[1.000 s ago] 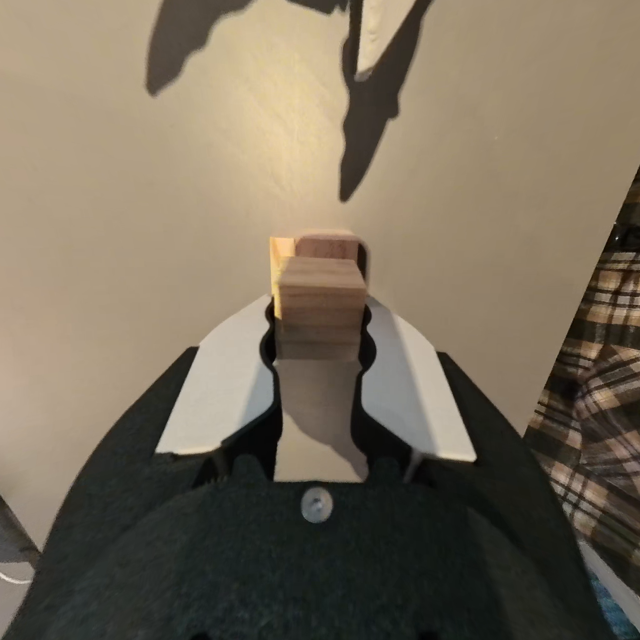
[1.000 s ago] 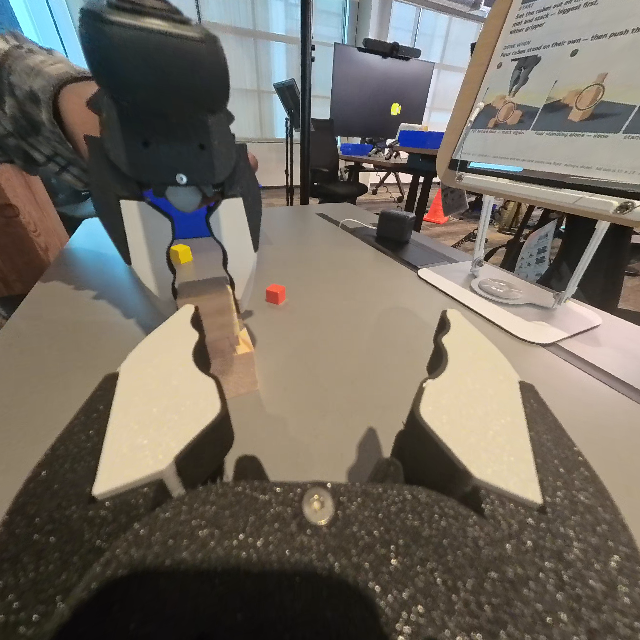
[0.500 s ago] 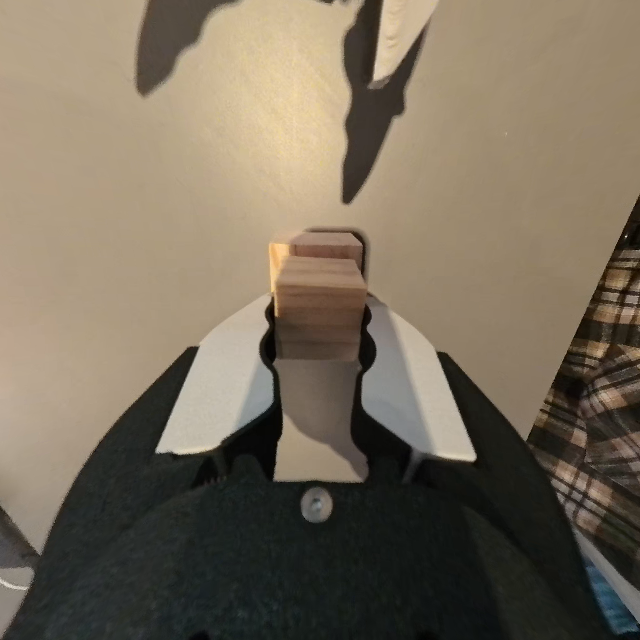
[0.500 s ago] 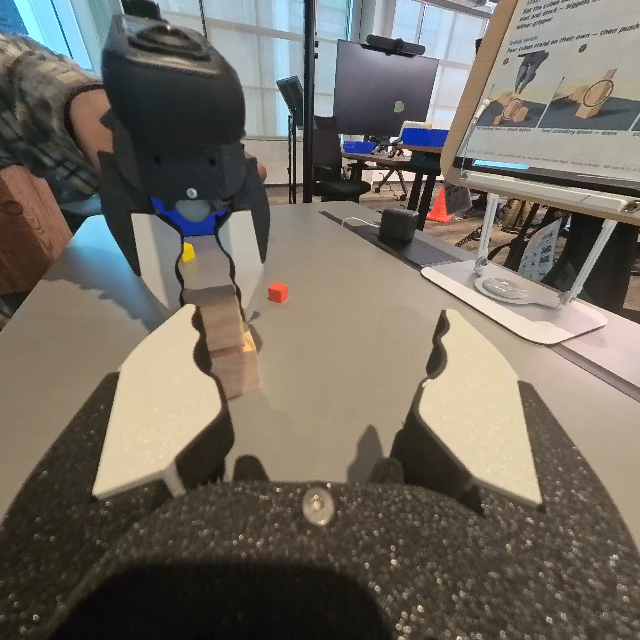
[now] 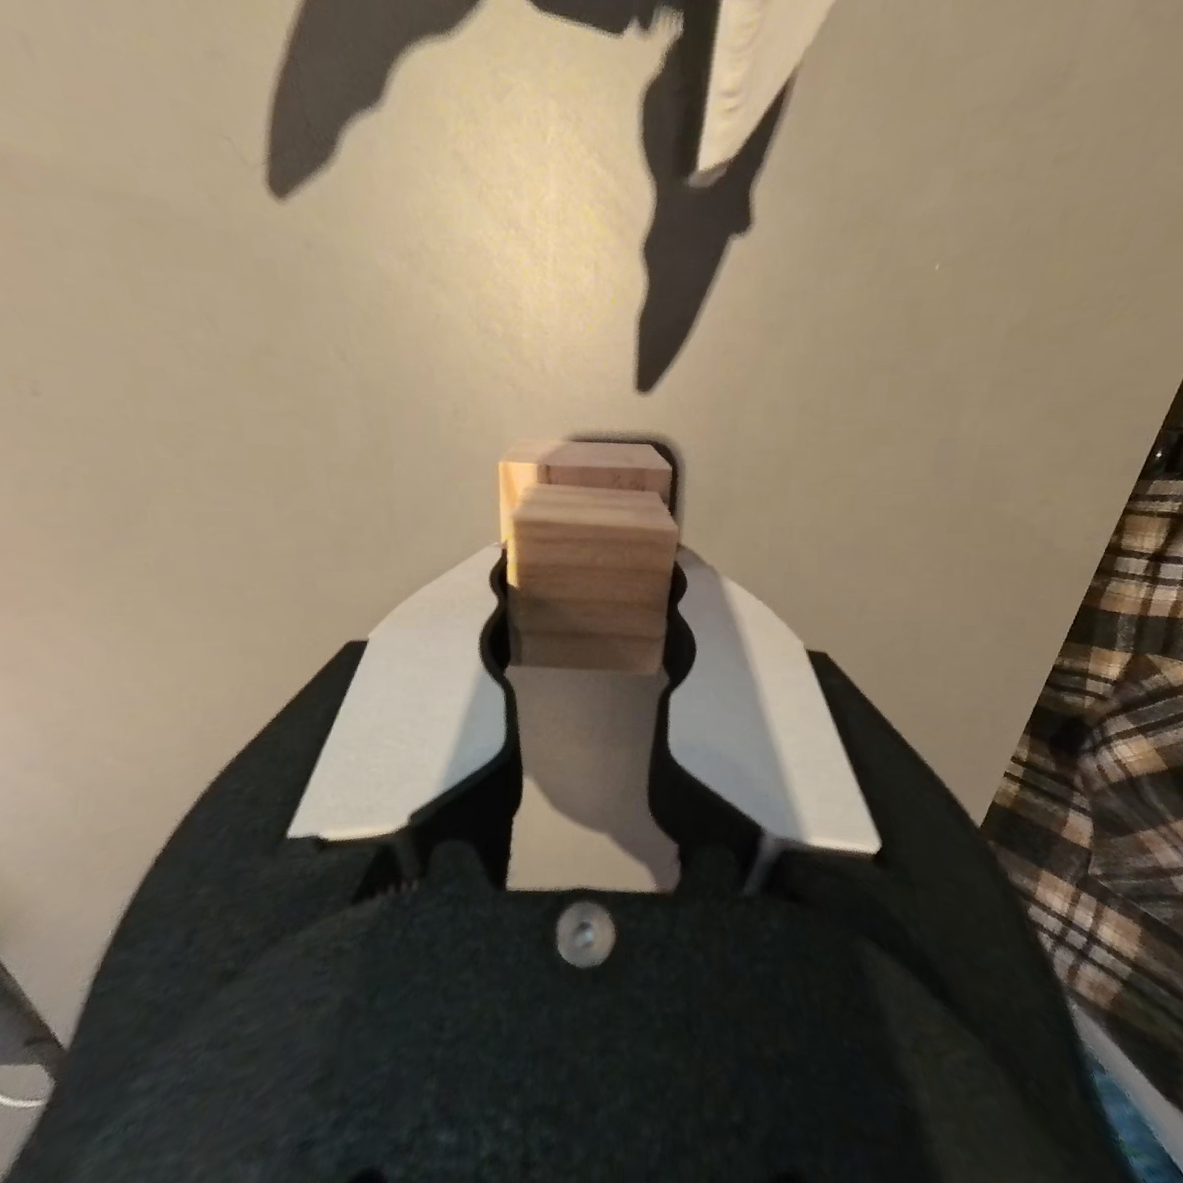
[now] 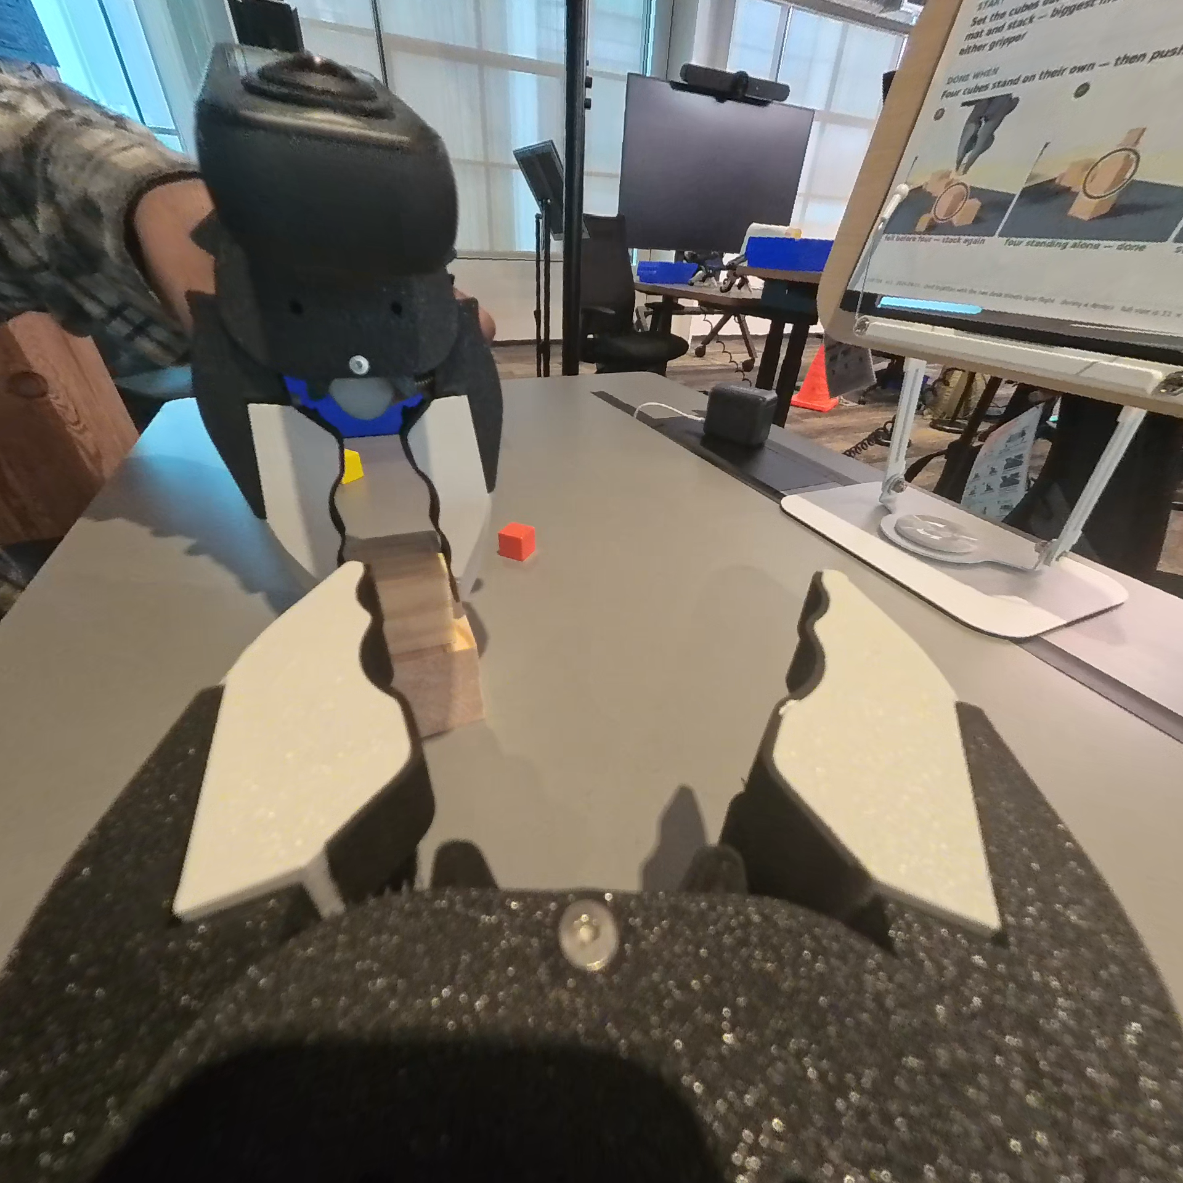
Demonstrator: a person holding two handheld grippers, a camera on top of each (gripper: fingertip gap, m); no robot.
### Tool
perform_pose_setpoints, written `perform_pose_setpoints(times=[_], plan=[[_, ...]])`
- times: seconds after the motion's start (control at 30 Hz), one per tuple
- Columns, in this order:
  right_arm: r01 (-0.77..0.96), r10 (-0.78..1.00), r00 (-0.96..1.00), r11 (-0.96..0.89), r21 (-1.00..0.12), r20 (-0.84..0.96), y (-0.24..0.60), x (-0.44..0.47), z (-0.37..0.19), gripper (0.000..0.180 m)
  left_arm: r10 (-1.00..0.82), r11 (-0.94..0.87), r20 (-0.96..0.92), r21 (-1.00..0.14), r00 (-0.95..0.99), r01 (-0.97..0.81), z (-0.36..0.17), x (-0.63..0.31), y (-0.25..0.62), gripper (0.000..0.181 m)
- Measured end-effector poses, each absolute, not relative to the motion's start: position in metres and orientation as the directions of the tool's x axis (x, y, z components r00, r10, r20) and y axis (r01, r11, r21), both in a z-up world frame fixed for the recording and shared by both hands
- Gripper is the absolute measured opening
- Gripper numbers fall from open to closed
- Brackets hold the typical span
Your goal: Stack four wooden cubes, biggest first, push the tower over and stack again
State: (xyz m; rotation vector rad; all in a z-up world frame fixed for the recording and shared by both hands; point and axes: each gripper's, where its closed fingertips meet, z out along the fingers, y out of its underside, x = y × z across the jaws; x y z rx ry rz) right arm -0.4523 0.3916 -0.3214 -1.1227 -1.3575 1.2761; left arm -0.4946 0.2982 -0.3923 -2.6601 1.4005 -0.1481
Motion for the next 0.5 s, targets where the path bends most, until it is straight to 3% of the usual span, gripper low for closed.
perform_pose_setpoints(times=[0.5], plan=[[0.023, 0.988, -0.151, 0.04, -0.999, 0.036, 0.3918, -0.4526, -0.322, 0.122, -0.816, -0.572, 0.032, -0.199, 0.578, -0.796, -0.3931, -0.4929, 0.2991, 0.046]])
